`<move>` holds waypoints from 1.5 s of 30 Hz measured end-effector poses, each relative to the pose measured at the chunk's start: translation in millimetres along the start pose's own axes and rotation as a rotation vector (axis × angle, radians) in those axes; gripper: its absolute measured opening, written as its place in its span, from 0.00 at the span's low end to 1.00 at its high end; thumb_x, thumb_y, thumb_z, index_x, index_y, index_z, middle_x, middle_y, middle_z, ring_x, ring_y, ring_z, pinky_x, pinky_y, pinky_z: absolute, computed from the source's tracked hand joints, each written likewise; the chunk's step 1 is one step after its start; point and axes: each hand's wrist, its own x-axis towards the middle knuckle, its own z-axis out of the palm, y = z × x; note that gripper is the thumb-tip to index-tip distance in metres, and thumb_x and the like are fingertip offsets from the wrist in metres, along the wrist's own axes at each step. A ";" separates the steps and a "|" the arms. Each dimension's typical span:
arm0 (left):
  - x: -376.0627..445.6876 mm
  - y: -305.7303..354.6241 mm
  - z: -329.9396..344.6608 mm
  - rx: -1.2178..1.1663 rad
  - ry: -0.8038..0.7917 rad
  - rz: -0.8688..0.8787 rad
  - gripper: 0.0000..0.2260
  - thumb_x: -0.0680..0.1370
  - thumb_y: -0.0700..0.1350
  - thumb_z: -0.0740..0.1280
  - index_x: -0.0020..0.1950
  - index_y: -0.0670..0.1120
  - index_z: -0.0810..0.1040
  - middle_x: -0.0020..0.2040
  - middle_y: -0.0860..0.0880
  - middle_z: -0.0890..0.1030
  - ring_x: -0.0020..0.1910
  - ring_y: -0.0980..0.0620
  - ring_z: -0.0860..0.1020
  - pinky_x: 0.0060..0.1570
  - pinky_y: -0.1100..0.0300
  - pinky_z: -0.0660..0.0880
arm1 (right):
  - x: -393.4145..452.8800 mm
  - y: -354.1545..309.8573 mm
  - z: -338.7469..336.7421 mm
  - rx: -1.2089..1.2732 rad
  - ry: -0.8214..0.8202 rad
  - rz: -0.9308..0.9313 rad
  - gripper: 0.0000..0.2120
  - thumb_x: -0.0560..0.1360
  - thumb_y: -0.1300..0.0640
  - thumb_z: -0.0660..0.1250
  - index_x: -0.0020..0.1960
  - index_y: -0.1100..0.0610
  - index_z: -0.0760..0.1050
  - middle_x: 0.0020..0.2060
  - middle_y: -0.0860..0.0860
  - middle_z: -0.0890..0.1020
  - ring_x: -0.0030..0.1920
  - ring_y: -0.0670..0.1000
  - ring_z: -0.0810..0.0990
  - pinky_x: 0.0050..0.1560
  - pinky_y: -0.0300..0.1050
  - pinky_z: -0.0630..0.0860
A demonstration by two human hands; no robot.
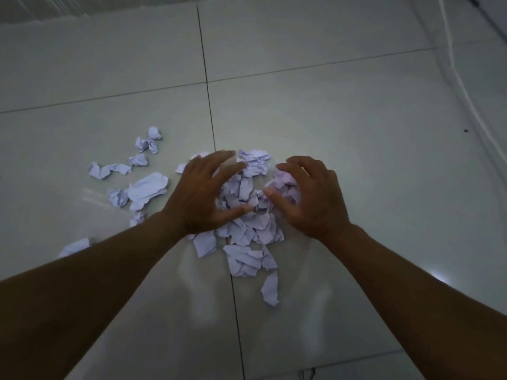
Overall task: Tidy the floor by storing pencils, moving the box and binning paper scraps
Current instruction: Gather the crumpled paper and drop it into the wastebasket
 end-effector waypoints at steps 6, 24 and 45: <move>-26.1 -14.9 2.3 0.165 -0.247 -0.061 0.54 0.62 0.82 0.58 0.80 0.56 0.49 0.81 0.48 0.50 0.80 0.46 0.45 0.74 0.34 0.49 | -22.2 2.4 4.1 -0.102 -0.346 0.055 0.47 0.64 0.19 0.54 0.76 0.44 0.58 0.79 0.52 0.54 0.78 0.53 0.53 0.76 0.61 0.54; -13.4 -27.4 5.4 0.040 -0.267 0.093 0.48 0.65 0.79 0.59 0.79 0.55 0.58 0.80 0.50 0.59 0.79 0.46 0.54 0.75 0.39 0.52 | -27.5 -27.4 33.8 -0.112 -0.255 -0.140 0.47 0.64 0.20 0.56 0.74 0.47 0.65 0.78 0.55 0.57 0.78 0.57 0.55 0.73 0.64 0.56; -33.4 -31.9 3.1 0.172 -0.109 0.090 0.19 0.77 0.54 0.64 0.56 0.40 0.78 0.56 0.40 0.78 0.46 0.40 0.75 0.39 0.48 0.73 | 2.6 -32.4 56.2 -0.050 -0.120 -0.338 0.25 0.71 0.42 0.66 0.64 0.53 0.78 0.55 0.53 0.81 0.55 0.58 0.78 0.50 0.53 0.72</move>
